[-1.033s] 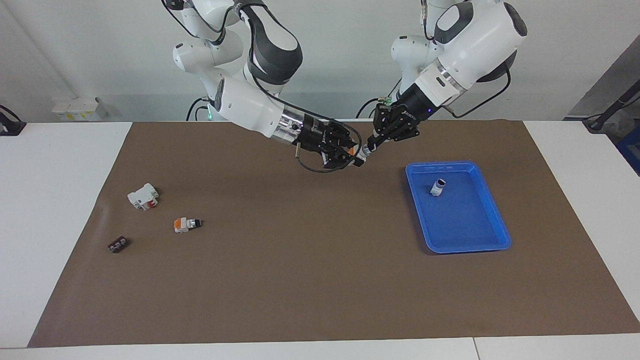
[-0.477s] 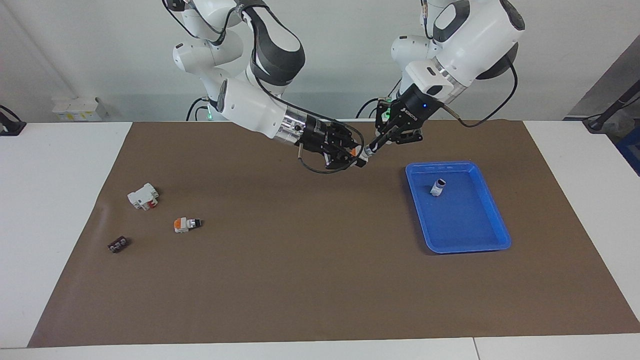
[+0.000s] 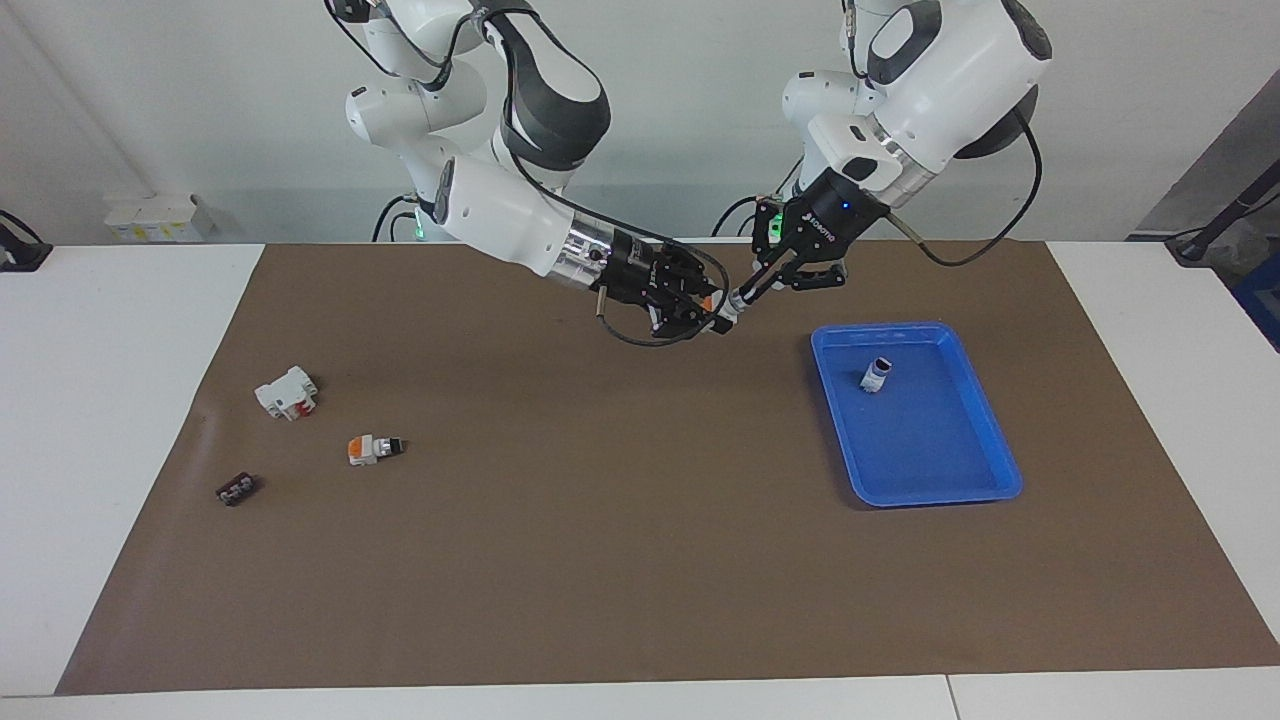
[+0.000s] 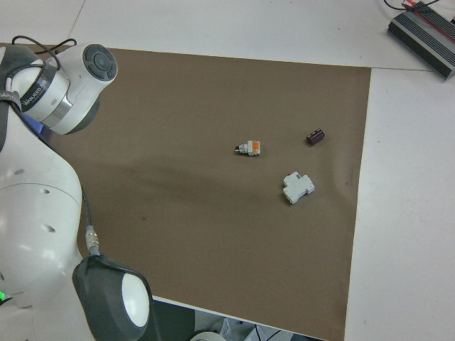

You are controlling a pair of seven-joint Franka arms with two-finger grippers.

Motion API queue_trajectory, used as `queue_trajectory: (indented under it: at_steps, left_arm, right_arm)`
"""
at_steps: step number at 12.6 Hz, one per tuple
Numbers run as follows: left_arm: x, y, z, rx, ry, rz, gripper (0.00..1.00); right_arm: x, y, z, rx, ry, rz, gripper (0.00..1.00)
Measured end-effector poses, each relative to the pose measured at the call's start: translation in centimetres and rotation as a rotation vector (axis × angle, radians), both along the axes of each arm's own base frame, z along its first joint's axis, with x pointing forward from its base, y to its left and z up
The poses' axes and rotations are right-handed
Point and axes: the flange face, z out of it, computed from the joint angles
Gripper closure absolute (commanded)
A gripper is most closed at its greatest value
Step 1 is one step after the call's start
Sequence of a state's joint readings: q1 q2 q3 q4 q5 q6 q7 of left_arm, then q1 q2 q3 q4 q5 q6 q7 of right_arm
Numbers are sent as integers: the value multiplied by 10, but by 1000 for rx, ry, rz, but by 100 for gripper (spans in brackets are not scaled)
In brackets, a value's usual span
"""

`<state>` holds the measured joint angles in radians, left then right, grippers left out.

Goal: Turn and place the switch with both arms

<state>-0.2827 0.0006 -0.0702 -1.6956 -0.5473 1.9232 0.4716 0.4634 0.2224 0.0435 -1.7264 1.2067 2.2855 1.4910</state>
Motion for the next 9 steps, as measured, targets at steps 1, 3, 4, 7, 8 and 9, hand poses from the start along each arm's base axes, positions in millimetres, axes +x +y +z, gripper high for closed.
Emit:
queue_trajectory:
  at_steps: [1,3,4,7,8,9]
  left_arm:
    - [0,0,0,3,-23,-35,100]
    - [0,1,0,7,-64,-97,100]
    - [1,1,-1,6,-76,-114,100]
    - [1,1,-2,3,-117,-173,100]
    - [1,2,-2,4,-130,-191,100]
    - [2,2,-2,6,-149,-218,100]
  right_arm:
    - [0,0,0,0,0,0,100]
    - [0,0,0,0,0,0,100]
    - [0,0,0,0,0,0,100]
    - [0,-1,0,0,0,-1,100]
    - [0,-1,0,0,0,-1,100]
    - [0,-1,0,0,0,-2,100]
